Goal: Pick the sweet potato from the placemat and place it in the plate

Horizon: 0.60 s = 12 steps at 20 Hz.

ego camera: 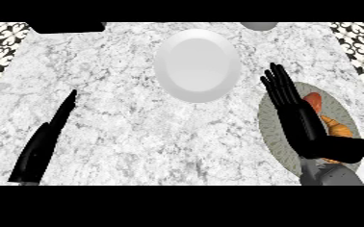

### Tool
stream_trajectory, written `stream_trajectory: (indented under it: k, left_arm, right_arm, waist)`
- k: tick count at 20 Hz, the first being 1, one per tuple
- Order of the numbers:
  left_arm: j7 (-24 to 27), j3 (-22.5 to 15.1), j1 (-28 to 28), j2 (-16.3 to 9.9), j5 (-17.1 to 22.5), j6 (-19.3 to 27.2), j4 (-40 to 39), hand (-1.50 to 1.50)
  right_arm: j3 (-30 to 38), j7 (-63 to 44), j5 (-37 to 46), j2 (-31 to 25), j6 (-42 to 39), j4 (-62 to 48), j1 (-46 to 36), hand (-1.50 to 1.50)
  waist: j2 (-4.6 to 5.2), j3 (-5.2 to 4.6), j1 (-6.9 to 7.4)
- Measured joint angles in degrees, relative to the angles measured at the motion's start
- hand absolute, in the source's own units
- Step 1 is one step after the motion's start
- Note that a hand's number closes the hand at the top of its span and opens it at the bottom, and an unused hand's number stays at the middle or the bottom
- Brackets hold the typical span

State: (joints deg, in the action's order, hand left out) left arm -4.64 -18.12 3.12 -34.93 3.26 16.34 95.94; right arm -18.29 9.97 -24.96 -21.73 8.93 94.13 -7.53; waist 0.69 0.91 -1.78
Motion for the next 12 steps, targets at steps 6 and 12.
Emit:
stream_trajectory:
  k: [6, 12]
  left_arm:
    - [-3.17, 1.92, -1.17, 6.69, 2.92, 3.15, -3.44, 0.0]
    - [-4.9, 2.8, -0.55, 10.42, 5.96, 4.64, -4.92, 0.0]
  right_arm:
    - [13.22, -2.01, -8.68, -5.48, -3.57, -4.38, -0.09, 1.5]
    - [14.37, 0.03, 13.13, -20.09, 6.52, -12.81, 4.13, 1.5]
  waist:
    - [-0.34, -0.7, 0.75]
    - [0.27, -1.59, 0.33]
